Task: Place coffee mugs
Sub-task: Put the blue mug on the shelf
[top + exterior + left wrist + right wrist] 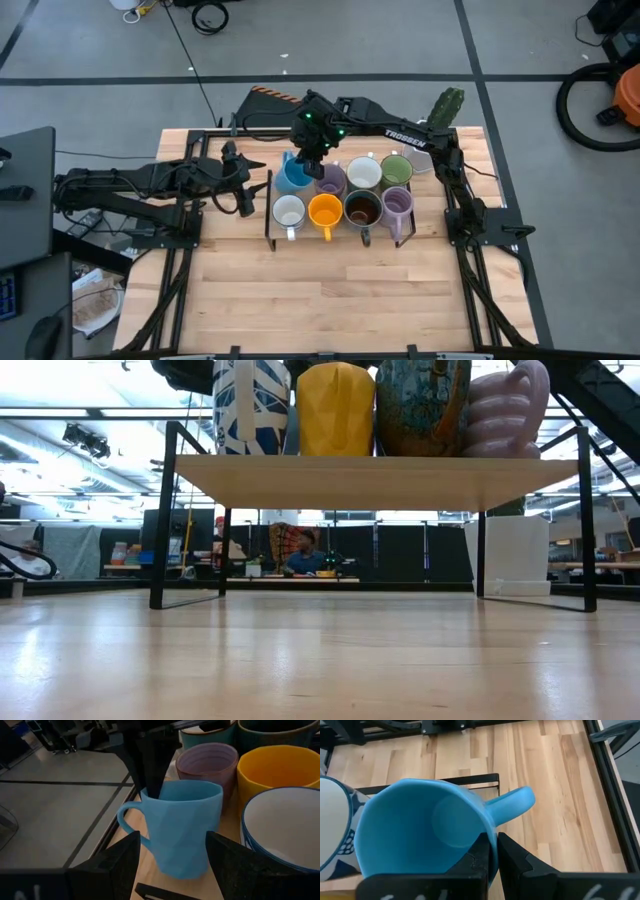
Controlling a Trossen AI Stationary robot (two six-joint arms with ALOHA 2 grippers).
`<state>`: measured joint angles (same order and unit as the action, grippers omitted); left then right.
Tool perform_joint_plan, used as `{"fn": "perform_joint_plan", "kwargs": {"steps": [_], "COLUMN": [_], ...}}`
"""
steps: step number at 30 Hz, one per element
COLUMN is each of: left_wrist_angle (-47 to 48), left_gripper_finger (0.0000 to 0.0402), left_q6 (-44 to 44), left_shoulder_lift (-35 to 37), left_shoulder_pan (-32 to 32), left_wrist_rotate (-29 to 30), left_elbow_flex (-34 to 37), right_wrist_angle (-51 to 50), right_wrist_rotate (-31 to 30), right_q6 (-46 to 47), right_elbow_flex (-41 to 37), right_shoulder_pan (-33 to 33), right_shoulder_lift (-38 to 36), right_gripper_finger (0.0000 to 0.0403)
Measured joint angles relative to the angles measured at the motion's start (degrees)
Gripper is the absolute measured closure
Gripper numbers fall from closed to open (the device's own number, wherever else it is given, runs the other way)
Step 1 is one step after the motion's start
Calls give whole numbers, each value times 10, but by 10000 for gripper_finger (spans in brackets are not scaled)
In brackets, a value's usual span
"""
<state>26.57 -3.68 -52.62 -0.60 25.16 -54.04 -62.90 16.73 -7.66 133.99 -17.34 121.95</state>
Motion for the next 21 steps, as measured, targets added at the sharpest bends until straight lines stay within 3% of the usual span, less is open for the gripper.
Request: {"fn": "perform_joint_plan", "kwargs": {"steps": [21], "left_wrist_angle": [-11], "left_gripper_finger": [171], "left_q6": [0], "left_shoulder_lift": [-23], "left_shoulder_pan": [0], "left_wrist_rotate": [-15], "left_elbow_flex": [1], "right_wrist_angle": [-6], "right_wrist_rotate": [10], "right_q6": [-41], "right_elbow_flex": [0], "right_shoulder_pan": [18], "right_shoulder_lift": [0], "right_gripper_finger": [376]}}
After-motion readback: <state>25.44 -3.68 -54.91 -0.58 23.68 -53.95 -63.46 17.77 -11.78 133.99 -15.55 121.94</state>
